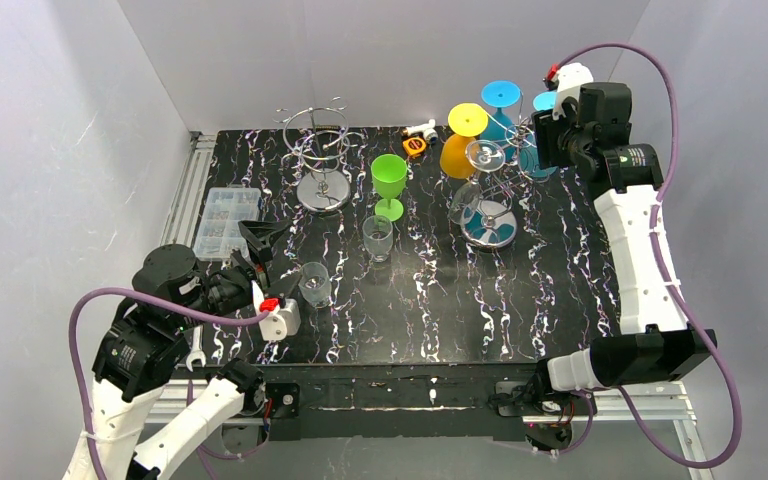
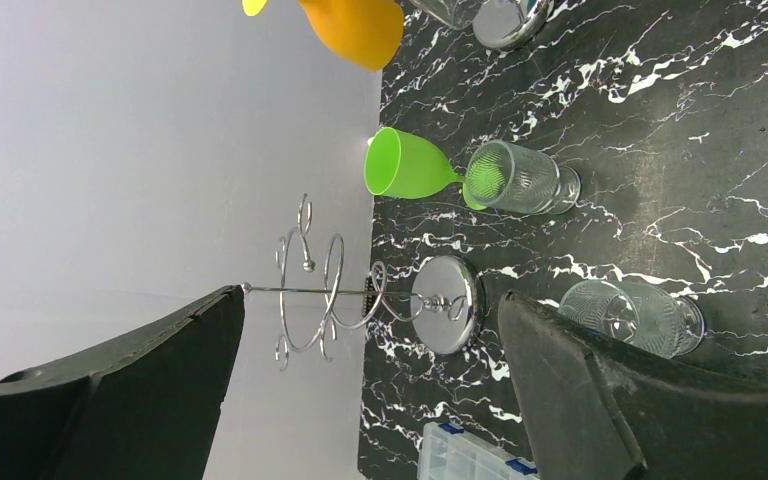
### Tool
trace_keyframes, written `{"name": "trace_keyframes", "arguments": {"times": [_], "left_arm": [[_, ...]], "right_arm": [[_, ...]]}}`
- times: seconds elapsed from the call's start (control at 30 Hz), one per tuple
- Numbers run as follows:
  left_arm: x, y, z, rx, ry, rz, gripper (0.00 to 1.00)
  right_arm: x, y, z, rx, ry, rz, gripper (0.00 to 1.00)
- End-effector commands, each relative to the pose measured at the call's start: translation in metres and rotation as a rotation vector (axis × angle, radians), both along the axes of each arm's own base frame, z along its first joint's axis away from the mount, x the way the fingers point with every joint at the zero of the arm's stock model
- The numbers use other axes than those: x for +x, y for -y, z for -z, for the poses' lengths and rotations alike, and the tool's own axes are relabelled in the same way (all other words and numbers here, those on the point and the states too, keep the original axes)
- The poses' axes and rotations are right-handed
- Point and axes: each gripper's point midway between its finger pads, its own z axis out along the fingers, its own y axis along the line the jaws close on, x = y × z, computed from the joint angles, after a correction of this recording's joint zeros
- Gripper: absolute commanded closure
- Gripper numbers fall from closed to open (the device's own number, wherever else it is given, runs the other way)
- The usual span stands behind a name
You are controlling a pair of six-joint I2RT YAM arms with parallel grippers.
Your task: Place the wine glass upside down on the wine glass rack
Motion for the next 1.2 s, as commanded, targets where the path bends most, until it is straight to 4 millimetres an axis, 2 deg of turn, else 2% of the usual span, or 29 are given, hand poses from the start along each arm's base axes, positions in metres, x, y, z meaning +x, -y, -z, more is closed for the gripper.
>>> {"name": "trace_keyframes", "arguments": {"times": [0.0,0.23,0.53,0.73,0.83,1.0,1.07,1.17], "left_arm": [[-0.004,0.000,-0.007,-0.009,0.009,0.006,0.02],[-0.006,-0.002,-0.008,-0.019,0.013,0.003,0.02],[-0.007,-0.004,-0.006,-0.019,0.023,-0.003,0.02],[-0.009,-0.004,-0.004,-0.020,0.022,0.001,0.02],[-0.009,-0.004,-0.004,-0.021,0.022,0.004,0.02],[-0.009,-0.006,-0.008,-0.024,0.032,-0.006,0.02],[-0.009,-0.006,-0.007,-0.022,0.030,-0.008,0.02],[-0.010,-0.005,-0.003,-0.020,0.022,-0.001,0.02]], "right_arm": [[-0.001,-0.013,0.020,0.114,-0.046,0.020,0.91],[0.002,-0.023,0.043,0.205,-0.113,0.050,0.99],[-0.007,-0.047,0.047,0.365,-0.159,0.034,0.99],[-0.012,-0.041,0.052,0.265,-0.193,-0.016,0.98],[-0.008,-0.038,0.046,0.212,-0.181,-0.052,0.86],[0.004,-0.021,0.033,0.140,-0.146,0.012,0.42],[0.006,-0.018,0.024,0.136,-0.108,0.029,0.36],[0.003,-0.016,0.007,0.135,-0.064,0.032,0.33]]}}
